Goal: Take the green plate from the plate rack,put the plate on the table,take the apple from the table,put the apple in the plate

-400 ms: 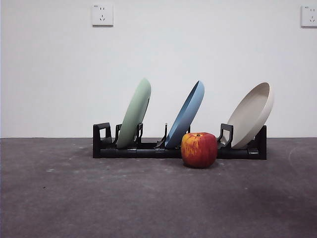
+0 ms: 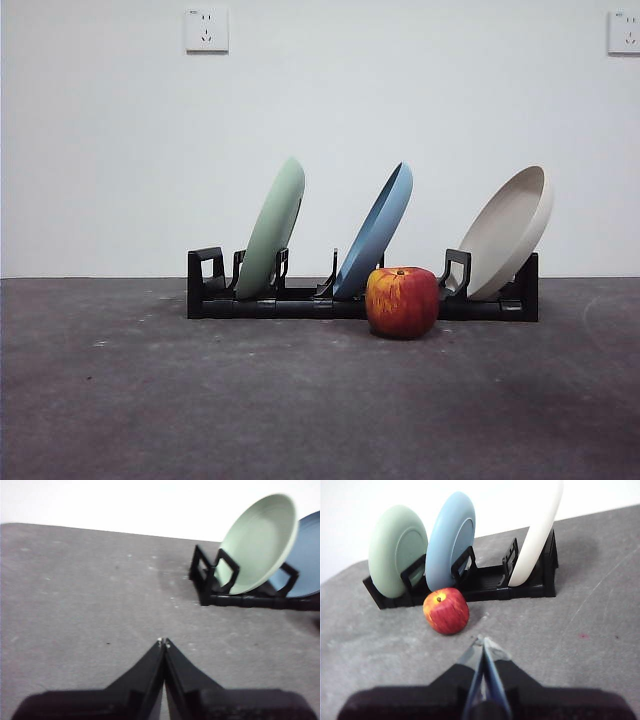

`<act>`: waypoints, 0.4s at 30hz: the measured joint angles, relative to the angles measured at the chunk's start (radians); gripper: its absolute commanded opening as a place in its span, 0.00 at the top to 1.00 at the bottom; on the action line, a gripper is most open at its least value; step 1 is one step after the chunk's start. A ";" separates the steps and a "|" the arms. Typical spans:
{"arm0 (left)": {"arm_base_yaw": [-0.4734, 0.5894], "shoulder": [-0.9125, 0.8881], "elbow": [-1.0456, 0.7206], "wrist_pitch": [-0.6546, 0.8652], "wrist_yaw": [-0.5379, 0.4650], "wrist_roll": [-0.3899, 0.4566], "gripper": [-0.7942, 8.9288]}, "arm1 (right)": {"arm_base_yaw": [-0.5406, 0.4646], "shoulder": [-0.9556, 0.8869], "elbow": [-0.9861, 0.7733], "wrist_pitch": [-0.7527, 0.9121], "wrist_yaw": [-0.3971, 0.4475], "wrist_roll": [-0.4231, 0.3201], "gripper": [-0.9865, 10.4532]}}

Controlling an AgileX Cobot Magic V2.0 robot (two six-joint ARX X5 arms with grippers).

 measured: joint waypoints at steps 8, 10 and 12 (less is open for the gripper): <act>0.000 0.024 0.165 -0.035 0.070 -0.079 0.93 | 0.000 0.054 0.182 -0.032 -0.002 0.092 0.92; 0.000 0.051 0.214 -0.068 0.086 -0.082 0.93 | 0.000 0.093 0.238 -0.073 -0.003 0.101 0.92; 0.000 0.086 0.262 -0.095 0.113 -0.086 0.93 | 0.000 0.142 0.301 -0.128 -0.003 0.102 0.92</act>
